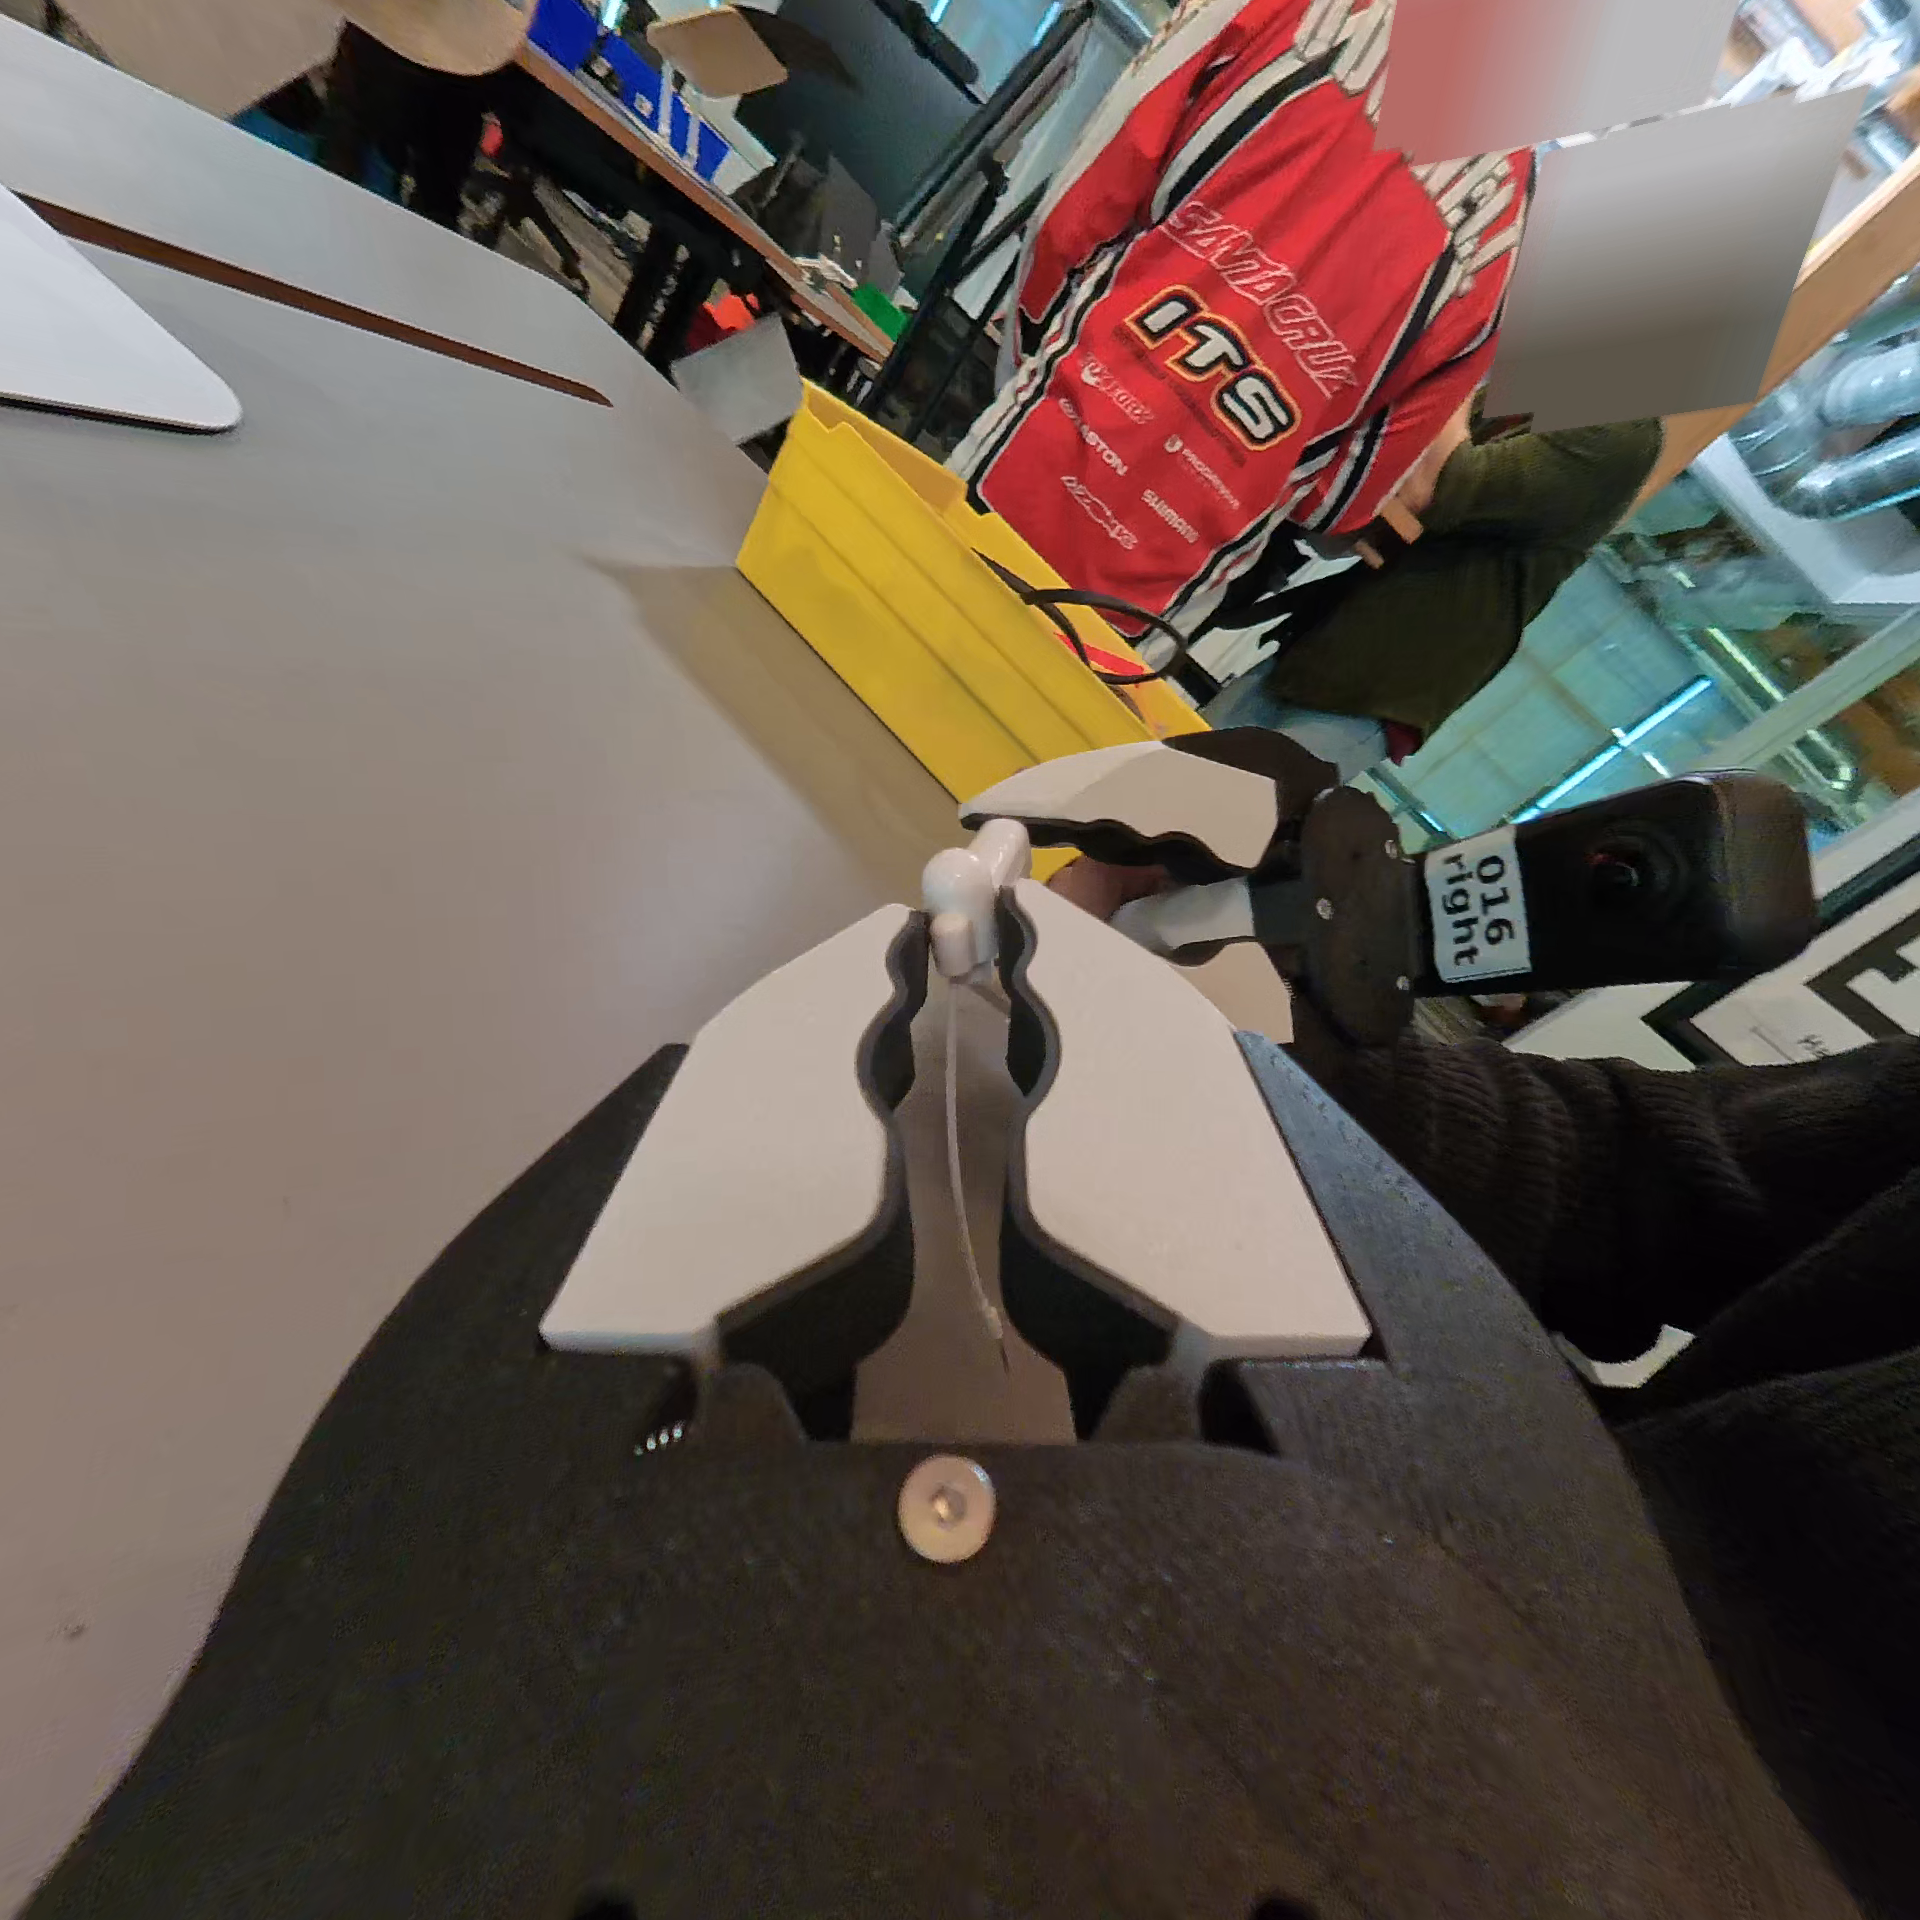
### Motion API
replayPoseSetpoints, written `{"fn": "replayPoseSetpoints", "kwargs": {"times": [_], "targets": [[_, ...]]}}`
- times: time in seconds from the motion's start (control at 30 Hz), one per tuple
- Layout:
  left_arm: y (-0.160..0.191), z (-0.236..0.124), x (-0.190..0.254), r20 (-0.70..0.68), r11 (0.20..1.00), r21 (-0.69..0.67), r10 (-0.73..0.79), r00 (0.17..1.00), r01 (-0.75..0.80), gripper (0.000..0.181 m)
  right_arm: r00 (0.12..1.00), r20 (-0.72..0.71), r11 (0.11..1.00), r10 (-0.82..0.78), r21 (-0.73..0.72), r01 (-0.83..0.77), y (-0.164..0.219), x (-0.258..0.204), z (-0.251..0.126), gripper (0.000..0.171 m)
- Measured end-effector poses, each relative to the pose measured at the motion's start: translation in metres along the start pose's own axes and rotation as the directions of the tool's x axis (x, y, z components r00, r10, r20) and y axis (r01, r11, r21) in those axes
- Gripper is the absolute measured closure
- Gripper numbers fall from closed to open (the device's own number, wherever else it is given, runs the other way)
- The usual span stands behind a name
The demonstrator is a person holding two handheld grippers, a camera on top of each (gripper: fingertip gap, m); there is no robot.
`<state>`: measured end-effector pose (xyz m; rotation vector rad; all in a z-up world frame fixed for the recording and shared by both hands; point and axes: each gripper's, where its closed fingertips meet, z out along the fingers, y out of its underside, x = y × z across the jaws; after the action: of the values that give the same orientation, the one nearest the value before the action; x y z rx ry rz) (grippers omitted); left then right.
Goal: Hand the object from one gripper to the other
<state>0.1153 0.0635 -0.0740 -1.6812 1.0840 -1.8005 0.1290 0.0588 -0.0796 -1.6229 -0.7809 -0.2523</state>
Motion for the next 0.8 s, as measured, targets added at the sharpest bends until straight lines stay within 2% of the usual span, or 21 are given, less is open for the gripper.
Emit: {"fn": "replayPoseSetpoints", "kwargs": {"times": [0.07,0.13,0.3,0.37,0.43,0.5,0.53,0.63,0.73,0.8], "targets": [[0.002,0.001,0.003,-0.026,1.0,-0.018,-0.004,1.0,0.003,0.167,1.0,0.004,1.0,-0.003,0.004,0.003,0.0,-0.001,0.0,0.143],[0.006,0.002,0.005,-0.037,0.999,-0.04,0.006,0.999,-0.007,0.167,1.0,-0.01,1.0,-0.017,0.015,0.017,-0.002,0.001,-0.001,0.151],[0.005,0.003,0.007,-0.057,1.0,-0.022,-0.014,0.998,0.013,0.167,0.999,-0.014,0.999,-0.052,0.013,0.052,-0.003,0.001,-0.002,0.153],[0.003,0.003,0.0,-0.015,0.999,0.007,-0.031,0.999,0.031,0.162,0.997,-0.032,0.997,-0.071,-0.01,0.071,-0.001,0.003,-0.002,0.155],[0.0,0.002,-0.012,0.067,0.999,0.032,-0.015,0.998,0.013,0.144,0.994,-0.058,0.995,-0.089,-0.056,0.085,0.005,0.007,-0.001,0.156],[-0.003,0.0,-0.018,0.155,0.997,0.027,0.062,0.986,-0.067,0.134,0.993,-0.071,0.991,-0.094,-0.099,0.087,0.012,0.011,0.0,0.156],[-0.005,-0.002,-0.02,0.2,0.991,0.019,0.124,0.972,-0.131,0.134,0.993,-0.073,0.99,-0.092,-0.115,0.084,0.015,0.012,0.0,0.156],[-0.008,-0.003,-0.02,0.328,0.932,-0.046,0.354,0.876,-0.36,0.141,0.993,-0.081,0.985,-0.088,-0.156,0.074,0.021,0.014,0.001,0.156],[-0.005,0.0,-0.015,0.386,0.805,-0.161,0.584,0.714,-0.571,0.146,0.991,-0.079,0.978,-0.105,-0.187,0.089,0.024,0.013,0.001,0.156],[0.002,0.005,-0.014,0.378,0.717,-0.242,0.69,0.617,-0.654,0.143,0.99,-0.063,0.974,-0.124,-0.198,0.11,0.024,0.01,0.001,0.156]]}}
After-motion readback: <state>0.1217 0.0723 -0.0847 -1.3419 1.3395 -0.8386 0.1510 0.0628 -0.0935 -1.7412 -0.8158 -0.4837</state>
